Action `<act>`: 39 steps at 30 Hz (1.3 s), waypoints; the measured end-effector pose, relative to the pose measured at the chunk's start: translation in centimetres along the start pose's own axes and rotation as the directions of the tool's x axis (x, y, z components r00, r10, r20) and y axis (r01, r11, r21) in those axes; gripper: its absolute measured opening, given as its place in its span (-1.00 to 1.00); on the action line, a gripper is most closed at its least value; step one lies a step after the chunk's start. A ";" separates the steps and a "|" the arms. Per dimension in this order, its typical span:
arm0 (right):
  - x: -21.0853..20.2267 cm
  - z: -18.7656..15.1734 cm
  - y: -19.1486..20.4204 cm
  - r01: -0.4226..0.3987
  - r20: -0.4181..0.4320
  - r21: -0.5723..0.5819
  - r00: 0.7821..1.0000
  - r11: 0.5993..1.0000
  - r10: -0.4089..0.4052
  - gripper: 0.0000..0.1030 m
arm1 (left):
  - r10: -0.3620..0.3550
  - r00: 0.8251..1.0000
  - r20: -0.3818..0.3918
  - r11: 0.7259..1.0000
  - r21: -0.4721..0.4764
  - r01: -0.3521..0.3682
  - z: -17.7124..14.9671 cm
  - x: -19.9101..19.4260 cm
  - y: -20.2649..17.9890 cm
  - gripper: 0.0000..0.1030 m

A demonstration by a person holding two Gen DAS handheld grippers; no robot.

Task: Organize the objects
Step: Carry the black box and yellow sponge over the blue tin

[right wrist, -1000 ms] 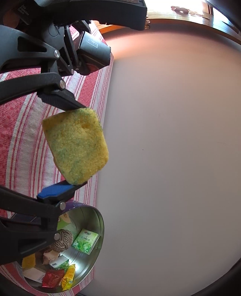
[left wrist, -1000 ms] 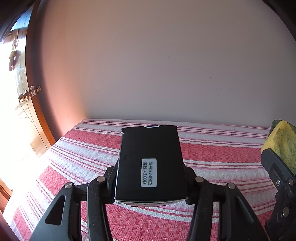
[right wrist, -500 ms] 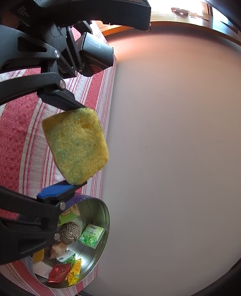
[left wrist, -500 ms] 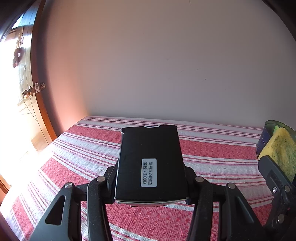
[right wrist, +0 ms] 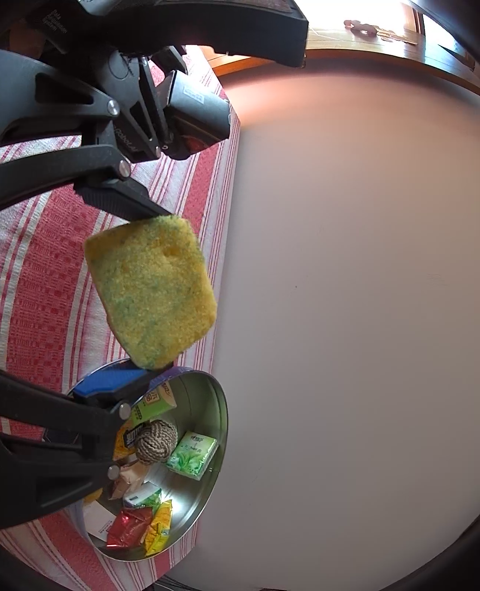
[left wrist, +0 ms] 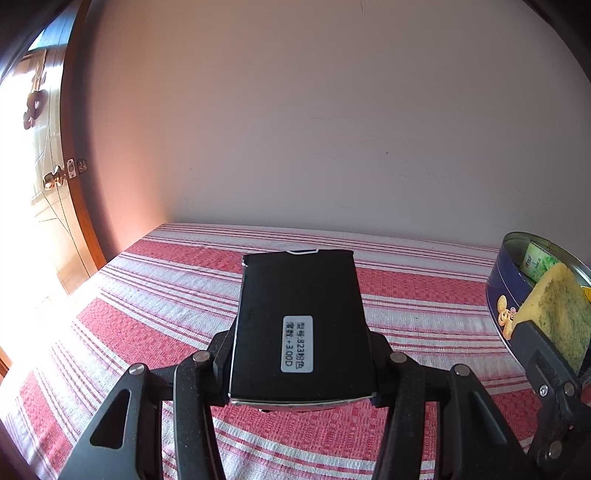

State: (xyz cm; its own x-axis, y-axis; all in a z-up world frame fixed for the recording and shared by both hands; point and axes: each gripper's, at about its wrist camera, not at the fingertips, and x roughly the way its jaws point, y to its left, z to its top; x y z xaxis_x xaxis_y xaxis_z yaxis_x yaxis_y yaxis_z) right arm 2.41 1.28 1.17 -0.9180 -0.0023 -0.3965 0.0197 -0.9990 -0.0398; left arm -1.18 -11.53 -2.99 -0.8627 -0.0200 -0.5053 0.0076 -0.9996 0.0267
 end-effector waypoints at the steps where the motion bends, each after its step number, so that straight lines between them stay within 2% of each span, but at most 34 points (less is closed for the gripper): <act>1: -0.2 -0.1 -0.4 0.001 -0.004 0.003 1.000 1.000 -0.001 0.36 | -0.002 1.000 -0.001 1.000 0.002 0.002 -0.1 -0.1 -0.2 0.04; 14: -1.7 -0.8 -3.8 0.054 -0.008 0.019 0.999 0.998 -0.054 0.36 | -0.031 1.000 -0.004 0.999 0.037 0.031 -0.7 -2.4 -4.9 0.04; 20: -3.0 -1.0 -5.3 0.094 0.028 0.010 0.995 0.995 -0.095 0.36 | -0.051 0.999 -0.011 0.998 0.039 0.051 -0.9 -2.4 -6.5 0.04; 29: -5.0 -0.8 -8.3 0.179 0.104 0.014 0.978 0.984 -0.179 0.36 | -0.101 0.995 -0.006 0.994 0.046 0.101 -0.8 -2.5 -9.6 0.03; 39: -4.9 0.0 -13.1 0.260 0.117 0.082 0.956 0.962 -0.268 0.36 | -0.172 0.985 0.033 0.984 0.063 0.169 0.7 -3.4 -13.9 0.03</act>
State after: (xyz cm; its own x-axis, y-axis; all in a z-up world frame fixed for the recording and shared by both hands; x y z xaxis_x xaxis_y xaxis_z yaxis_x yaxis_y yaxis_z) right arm 6.62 14.42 3.63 -0.9296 0.2604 -0.2608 -0.2520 -0.9655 -0.0659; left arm 1.25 2.46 -1.04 -0.8674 0.1525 -0.4737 -0.1707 -0.9853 -0.0046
